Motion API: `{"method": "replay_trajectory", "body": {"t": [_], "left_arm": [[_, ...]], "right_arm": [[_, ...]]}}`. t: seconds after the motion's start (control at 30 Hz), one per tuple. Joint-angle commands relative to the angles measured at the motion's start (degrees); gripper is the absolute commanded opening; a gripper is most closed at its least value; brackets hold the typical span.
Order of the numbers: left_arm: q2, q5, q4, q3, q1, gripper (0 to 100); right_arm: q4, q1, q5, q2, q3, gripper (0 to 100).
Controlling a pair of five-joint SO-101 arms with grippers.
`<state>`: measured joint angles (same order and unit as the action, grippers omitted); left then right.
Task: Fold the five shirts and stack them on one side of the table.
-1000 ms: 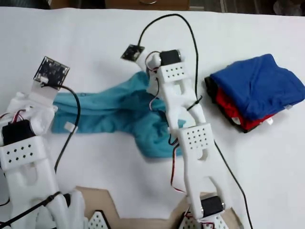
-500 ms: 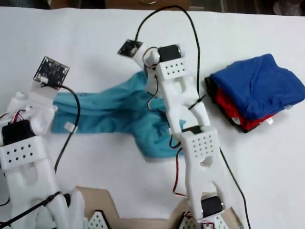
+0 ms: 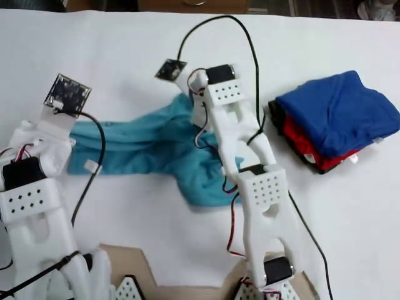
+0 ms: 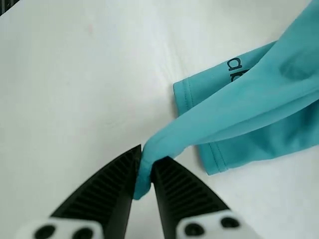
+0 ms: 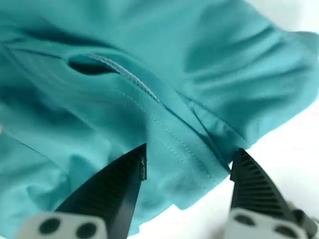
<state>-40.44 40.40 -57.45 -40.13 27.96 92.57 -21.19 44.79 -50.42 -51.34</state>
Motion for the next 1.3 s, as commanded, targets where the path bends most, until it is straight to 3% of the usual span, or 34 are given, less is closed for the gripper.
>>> {"method": "replay_trajectory", "body": {"t": [0.0,0.23,0.47,0.7,0.9,1.13,1.27], "left_arm": [[-1.7,0.2,1.0,0.2,-0.1,2],[-1.7,0.2,1.0,0.4,-0.3,2],[-1.7,0.2,1.0,0.2,-0.3,2],[-1.7,0.1,1.0,0.3,-0.3,2],[-1.7,0.2,1.0,0.3,0.0,2],[-1.7,0.2,1.1,0.3,-0.1,2],[-1.7,0.2,1.1,0.4,-0.1,2]], "right_arm": [[-0.7,0.7,1.0,-0.6,-0.6,26.9],[-0.7,0.5,1.0,-1.0,-0.7,25.7],[3.2,2.3,0.5,-1.1,-9.5,1.5],[8.7,3.4,0.5,-1.0,-20.0,2.1],[8.7,3.3,-3.3,-1.1,-14.5,3.5],[8.7,2.3,-3.5,0.7,-11.3,25.2],[8.7,0.7,-3.5,4.8,-7.0,24.4]]}}
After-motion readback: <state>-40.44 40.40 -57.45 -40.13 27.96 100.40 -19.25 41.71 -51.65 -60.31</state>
